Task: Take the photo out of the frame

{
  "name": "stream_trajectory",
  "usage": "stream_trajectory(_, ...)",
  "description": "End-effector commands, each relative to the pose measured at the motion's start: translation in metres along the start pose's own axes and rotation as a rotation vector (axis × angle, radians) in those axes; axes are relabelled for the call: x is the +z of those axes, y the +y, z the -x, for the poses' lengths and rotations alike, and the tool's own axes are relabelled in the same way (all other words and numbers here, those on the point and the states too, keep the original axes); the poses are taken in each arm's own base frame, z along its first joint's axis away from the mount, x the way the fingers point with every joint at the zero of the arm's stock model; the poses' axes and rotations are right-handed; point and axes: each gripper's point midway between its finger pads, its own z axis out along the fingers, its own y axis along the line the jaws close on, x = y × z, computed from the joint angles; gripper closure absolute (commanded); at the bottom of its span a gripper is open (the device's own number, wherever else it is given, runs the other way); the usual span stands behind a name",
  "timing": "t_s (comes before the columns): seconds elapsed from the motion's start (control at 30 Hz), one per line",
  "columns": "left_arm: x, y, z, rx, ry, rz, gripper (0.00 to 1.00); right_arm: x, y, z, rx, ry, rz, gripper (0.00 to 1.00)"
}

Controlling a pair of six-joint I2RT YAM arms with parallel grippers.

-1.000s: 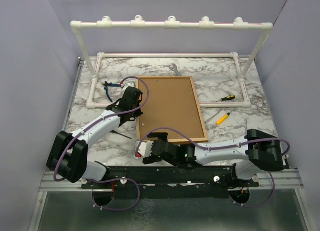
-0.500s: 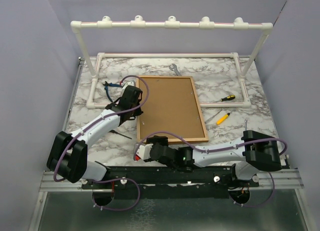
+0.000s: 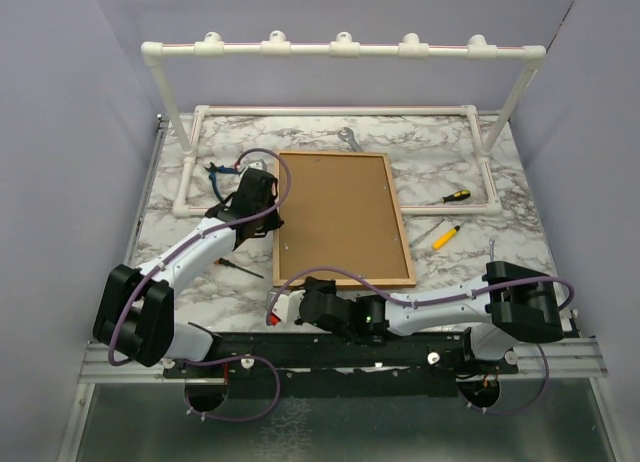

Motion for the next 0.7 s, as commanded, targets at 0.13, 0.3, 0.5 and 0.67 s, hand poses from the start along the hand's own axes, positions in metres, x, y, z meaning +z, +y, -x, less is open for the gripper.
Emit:
stream_trajectory(0.13,-0.019,-0.01,0.042,-0.099,-0.126,-0.095,0.94,-0.007,-0.006,0.004,0.07,-0.033,-0.042,0.94)
stream_trajectory(0.3,-0.02,-0.006,0.043,-0.11,-0.128,-0.101,0.83,-0.011,-0.011,0.008,0.094,-0.059,-0.053,0.96)
stream_trajectory(0.5,-0.028,0.005,0.046,-0.155,-0.176,-0.101,0.3,-0.016,-0.013,0.008,0.108,-0.08,-0.056,0.97)
stream_trajectory(0.67,-0.029,0.009,0.042,-0.197,-0.172,-0.13,0.15,-0.019,-0.016,0.007,0.129,-0.1,-0.07,0.97)
